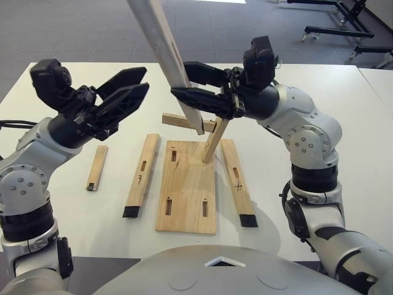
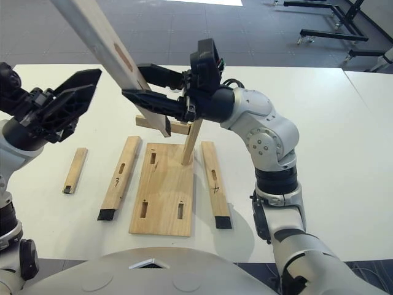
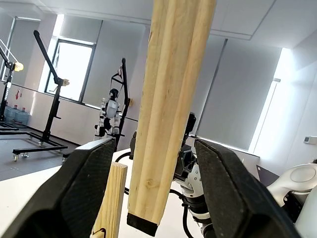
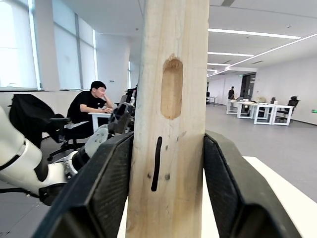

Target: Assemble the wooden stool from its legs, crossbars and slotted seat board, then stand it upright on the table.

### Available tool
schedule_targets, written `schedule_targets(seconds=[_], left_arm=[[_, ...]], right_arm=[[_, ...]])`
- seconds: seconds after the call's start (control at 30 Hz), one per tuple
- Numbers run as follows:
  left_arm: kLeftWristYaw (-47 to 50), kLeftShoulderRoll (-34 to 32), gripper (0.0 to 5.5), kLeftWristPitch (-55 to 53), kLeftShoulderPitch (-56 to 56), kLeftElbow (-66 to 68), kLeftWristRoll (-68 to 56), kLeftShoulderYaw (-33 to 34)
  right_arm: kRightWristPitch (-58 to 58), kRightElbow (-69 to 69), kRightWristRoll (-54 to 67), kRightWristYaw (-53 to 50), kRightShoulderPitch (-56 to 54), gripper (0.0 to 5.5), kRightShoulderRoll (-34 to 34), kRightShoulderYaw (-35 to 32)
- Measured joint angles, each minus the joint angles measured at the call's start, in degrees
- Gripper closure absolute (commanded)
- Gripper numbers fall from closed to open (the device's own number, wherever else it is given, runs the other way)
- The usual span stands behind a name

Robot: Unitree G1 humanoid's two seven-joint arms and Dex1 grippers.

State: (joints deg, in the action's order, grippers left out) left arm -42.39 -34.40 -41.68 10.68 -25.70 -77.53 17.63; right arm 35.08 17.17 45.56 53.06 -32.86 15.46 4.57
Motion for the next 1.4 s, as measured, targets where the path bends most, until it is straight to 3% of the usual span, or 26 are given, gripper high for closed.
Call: schedule_targets(seconds=[0.7, 1.4], left_arm=[[-0.5, 1.3, 2.57, 0.2, 0.5, -1.5, 0.6, -3.2], [-2.6, 1.8, 2.57, 1.4, 2.8, -0.1, 13.2, -8.8]], right_arm=[[-0.2, -5.0, -0.1, 2.5, -0.1, 3.46, 0.6, 1.2], [0.7, -5.5, -4.9, 8.8, 0.0, 3.46, 6.6, 8.3]])
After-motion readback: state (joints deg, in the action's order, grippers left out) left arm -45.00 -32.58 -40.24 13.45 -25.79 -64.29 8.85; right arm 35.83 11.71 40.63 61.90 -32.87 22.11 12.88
